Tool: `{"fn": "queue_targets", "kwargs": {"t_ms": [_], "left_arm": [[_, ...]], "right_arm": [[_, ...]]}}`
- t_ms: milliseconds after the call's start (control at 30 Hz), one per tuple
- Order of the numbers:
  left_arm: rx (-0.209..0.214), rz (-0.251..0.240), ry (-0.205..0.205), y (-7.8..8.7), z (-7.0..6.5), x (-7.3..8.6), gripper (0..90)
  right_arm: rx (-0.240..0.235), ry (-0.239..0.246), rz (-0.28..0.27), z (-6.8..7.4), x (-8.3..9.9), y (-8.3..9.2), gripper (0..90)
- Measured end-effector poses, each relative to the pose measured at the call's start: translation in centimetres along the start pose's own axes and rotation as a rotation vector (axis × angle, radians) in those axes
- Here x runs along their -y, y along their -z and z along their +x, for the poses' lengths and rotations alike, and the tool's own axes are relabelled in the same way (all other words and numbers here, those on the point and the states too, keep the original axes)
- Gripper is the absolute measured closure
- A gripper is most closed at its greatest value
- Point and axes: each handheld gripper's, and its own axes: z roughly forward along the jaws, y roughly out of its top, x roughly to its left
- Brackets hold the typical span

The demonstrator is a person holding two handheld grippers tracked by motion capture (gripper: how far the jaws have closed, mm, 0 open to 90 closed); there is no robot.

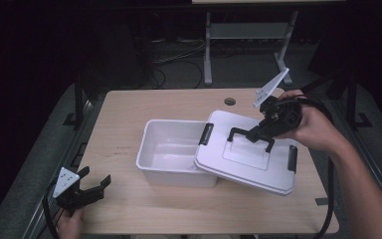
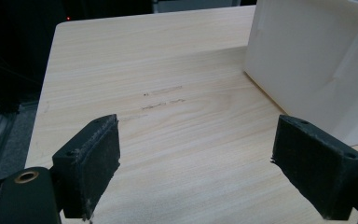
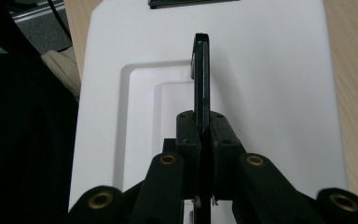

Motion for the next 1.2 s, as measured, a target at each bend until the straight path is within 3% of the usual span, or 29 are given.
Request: {"fn": "queue_targets", "kwargs": {"t_ms": [1200], "left_arm": [[0.004, -0.007, 0.000, 0.1, 0.1, 0.0, 14.1]], "right_arm": [[-0.078, 0.089, 0.013, -0.5, -7.7, -4.5, 84.5]]}}
